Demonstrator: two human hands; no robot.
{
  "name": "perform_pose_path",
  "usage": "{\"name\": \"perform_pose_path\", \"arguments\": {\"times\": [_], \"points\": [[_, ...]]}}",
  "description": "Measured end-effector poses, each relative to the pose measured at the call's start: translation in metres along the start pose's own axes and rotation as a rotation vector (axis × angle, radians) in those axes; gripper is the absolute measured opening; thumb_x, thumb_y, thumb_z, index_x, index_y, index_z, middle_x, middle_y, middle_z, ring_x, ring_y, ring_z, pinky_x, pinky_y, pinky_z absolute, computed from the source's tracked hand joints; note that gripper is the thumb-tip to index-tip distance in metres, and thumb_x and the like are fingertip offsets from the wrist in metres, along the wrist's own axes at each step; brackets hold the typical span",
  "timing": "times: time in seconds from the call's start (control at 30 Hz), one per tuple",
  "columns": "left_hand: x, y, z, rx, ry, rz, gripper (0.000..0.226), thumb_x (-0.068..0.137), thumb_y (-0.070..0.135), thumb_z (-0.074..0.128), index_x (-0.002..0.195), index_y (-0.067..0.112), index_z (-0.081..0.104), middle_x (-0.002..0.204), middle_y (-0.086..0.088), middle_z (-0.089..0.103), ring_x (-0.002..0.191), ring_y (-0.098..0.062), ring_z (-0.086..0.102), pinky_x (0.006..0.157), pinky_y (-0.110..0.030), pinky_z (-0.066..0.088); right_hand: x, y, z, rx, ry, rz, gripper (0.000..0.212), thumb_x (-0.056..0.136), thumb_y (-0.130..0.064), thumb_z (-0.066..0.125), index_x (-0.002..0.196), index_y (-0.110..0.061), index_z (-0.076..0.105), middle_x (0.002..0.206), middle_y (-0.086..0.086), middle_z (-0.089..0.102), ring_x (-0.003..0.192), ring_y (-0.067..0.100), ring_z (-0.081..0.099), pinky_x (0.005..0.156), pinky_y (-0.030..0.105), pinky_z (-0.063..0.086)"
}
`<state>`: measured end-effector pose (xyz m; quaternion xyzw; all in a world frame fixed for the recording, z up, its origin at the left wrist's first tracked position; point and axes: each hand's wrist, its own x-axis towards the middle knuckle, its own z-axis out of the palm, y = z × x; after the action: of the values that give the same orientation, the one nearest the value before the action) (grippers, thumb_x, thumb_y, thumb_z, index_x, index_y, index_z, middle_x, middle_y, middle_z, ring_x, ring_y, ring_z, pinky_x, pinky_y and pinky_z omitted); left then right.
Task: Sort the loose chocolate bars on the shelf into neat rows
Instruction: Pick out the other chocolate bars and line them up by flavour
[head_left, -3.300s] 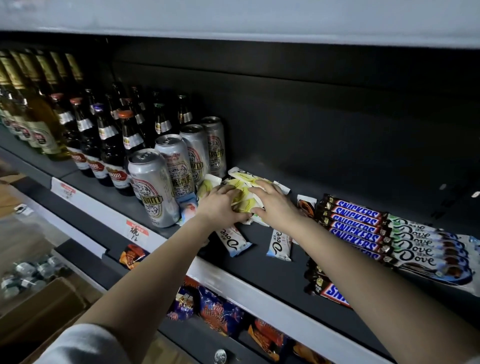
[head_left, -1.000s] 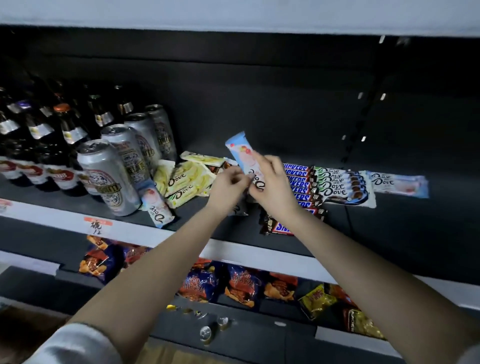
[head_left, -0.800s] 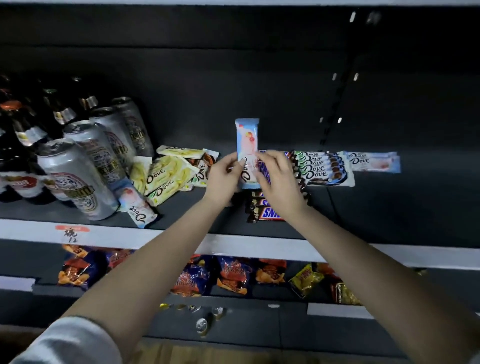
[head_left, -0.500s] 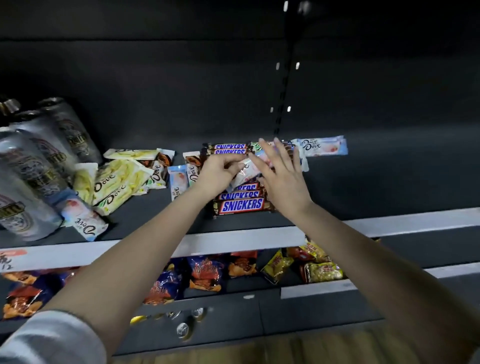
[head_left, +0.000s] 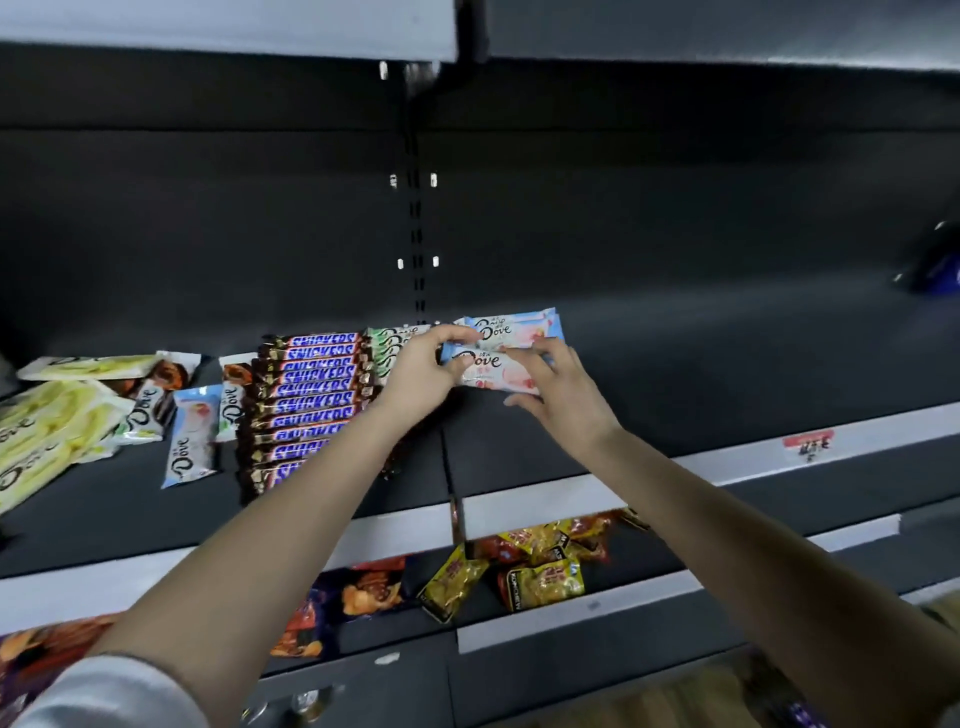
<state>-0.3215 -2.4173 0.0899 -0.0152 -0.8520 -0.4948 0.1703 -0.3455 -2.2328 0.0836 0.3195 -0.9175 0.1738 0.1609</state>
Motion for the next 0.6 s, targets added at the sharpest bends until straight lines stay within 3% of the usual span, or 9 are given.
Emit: {"name": "perform_pose_path", "arguments": {"times": [0.1, 0.23, 0.3, 0.43, 0.6], "points": [[0.012, 0.0, 0.024, -0.013, 0.039, -0.046, 0.028, 0.084, 0.001, 0.062, 0.095, 0.027, 0.063, 0.1, 0.007, 0.064, 0.105, -0.017, 0.06, 0.098, -0.028, 0.044, -0.001, 0.026, 0.001, 0.017, -0.036, -0.028, 0.054, 0.089, -0.025, 0.06, 0.139, -0.016, 0.04, 0.131, 0.011, 0.041, 0.119, 0.025, 0.039, 0.098, 0.036, 0.042], [0.018, 0.0, 0.061, 0.147, 0.096, -0.05, 0.022, 0.081, 0.001, 0.066, 0.1, 0.013, 0.069, 0.103, 0.0, 0.067, 0.101, -0.014, 0.059, 0.089, -0.009, 0.035, 0.0, 0.063, 0.01, 0.019, -0.092, 0.0, 0.052, 0.09, -0.007, 0.053, 0.139, -0.016, 0.038, 0.134, 0.008, 0.038, 0.117, 0.025, 0.039, 0.101, 0.033, 0.039], [0.019, -0.004, 0.074, 0.26, 0.102, -0.02, 0.019, 0.08, 0.0, 0.065, 0.098, 0.007, 0.069, 0.105, -0.006, 0.068, 0.101, -0.019, 0.06, 0.086, -0.008, 0.03, 0.003, 0.074, 0.016, 0.07, -0.104, 0.023, 0.055, 0.085, 0.004, 0.049, 0.136, -0.016, 0.044, 0.132, 0.008, 0.042, 0.116, 0.026, 0.041, 0.1, 0.03, 0.038], [0.024, -0.011, 0.087, 0.325, 0.169, -0.062, 0.013, 0.082, 0.001, 0.063, 0.093, 0.006, 0.068, 0.1, -0.009, 0.068, 0.094, -0.021, 0.06, 0.077, -0.007, 0.028, 0.015, 0.093, 0.024, 0.168, -0.116, 0.025, 0.042, 0.089, -0.006, 0.052, 0.13, -0.014, 0.051, 0.127, 0.007, 0.048, 0.116, 0.024, 0.043, 0.099, 0.027, 0.036], [0.032, -0.015, 0.087, 0.409, 0.174, -0.08, 0.011, 0.085, 0.003, 0.06, 0.092, 0.005, 0.068, 0.098, -0.008, 0.068, 0.091, -0.022, 0.061, 0.077, -0.015, 0.035, 0.031, 0.103, 0.035, 0.206, -0.13, -0.014, 0.042, 0.091, -0.014, 0.056, 0.132, -0.013, 0.05, 0.127, 0.007, 0.048, 0.117, 0.023, 0.041, 0.103, 0.026, 0.032]]}}
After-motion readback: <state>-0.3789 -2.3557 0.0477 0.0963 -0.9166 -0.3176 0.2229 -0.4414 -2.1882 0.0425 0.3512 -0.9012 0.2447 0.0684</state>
